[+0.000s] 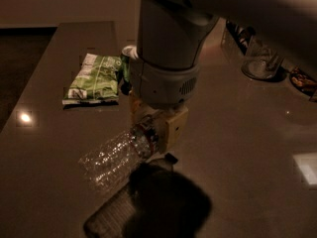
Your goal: Pick water bottle
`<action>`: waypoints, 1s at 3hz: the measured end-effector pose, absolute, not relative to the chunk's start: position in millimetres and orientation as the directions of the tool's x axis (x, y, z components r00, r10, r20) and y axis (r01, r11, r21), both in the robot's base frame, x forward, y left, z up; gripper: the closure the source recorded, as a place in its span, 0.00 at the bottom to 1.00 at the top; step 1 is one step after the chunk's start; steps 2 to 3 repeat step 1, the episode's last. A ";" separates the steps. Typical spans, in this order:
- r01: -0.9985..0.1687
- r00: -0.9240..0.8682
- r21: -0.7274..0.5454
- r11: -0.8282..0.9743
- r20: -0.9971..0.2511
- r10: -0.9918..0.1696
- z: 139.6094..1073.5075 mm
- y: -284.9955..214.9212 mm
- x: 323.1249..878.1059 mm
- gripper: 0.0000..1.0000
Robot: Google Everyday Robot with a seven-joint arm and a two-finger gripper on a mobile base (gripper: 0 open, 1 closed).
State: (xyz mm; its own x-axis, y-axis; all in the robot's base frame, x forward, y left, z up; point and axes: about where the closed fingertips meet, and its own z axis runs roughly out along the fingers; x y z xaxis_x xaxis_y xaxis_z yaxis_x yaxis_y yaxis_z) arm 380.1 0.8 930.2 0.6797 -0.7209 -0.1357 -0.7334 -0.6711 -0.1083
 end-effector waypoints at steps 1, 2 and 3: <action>-0.730 0.683 -0.135 -0.670 -0.129 -0.719 934.7 5.2 381.5 1.00; -0.730 0.683 -0.135 -0.670 -0.129 -0.719 934.7 5.2 381.5 1.00; -0.730 0.683 -0.135 -0.670 -0.129 -0.719 934.7 5.2 381.5 1.00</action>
Offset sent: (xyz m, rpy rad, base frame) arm 0.0000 0.0000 0.0000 0.0000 0.0000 0.0000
